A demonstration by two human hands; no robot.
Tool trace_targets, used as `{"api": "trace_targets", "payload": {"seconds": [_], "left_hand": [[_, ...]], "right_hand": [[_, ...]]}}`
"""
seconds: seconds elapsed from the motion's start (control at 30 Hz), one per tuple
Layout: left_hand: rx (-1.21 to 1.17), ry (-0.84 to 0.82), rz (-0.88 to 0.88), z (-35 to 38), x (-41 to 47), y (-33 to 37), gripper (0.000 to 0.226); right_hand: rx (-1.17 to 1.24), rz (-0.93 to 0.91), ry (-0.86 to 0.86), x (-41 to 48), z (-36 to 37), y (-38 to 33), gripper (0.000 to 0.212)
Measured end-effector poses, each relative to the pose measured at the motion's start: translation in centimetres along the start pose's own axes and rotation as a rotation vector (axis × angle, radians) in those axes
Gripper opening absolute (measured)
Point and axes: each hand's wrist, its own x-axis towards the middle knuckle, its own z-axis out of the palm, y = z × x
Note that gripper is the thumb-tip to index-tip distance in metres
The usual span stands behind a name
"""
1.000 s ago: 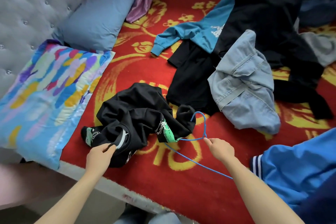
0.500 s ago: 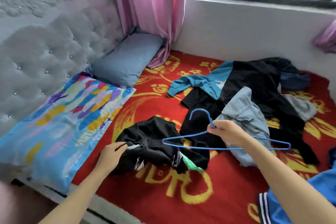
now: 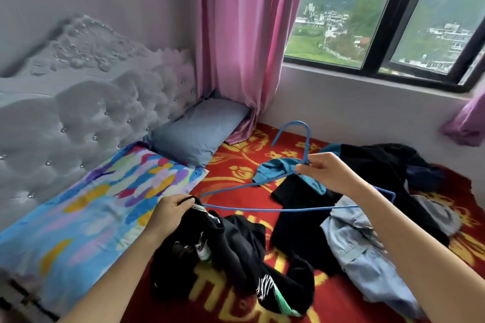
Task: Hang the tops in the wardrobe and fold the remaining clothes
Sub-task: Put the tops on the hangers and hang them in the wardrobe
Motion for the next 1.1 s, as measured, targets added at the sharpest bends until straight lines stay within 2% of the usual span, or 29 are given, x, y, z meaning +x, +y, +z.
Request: {"api": "trace_targets", "payload": {"seconds": [0.1,0.27,0.43,0.53,0.63,0.8,0.87,0.97,1.1], "left_hand": [[0.007,0.039,0.032,-0.5,0.5,0.3,0.012],[-0.015,0.089,0.054,-1.2,1.3,0.3,0.012],[-0.146,0.009,0.028,-1.7,1.1,0.5,0.026],[-0.159,-0.008,0.035,-2.4,1.1,0.7,0.027],[-0.062,-0.027,0.143,-2.9,1.3,1.3,0.030],[-0.063,-0.085,0.241,-3.9,1.2,3.0,0.051],[-0.071,-0.100,0.265,-4.2,1.1,3.7,0.051],[-0.040,-0.068,0.310,-4.7,0.8,4.6,0.049],[-0.107,-0.022,0.331,-4.9,0.4,5.7,0.044]], "right_hand": [[-0.006,-0.029,-0.001,0.1,-0.5,-1.8,0.024],[0.023,-0.047,0.044,-0.3,-1.3,-3.1,0.018],[0.030,-0.048,0.109,-0.8,-0.8,-2.8,0.033],[0.048,-0.035,0.105,-1.2,-1.0,-2.4,0.029],[0.080,-0.026,0.126,-1.4,-1.2,-2.1,0.022],[0.133,-0.073,0.135,-1.9,-2.4,-3.1,0.015],[0.122,-0.110,0.134,-2.2,-2.9,-3.8,0.014],[0.071,-0.151,0.156,-2.6,-3.6,-4.7,0.024],[0.088,-0.170,0.178,-2.9,-4.4,-4.9,0.013]]}}
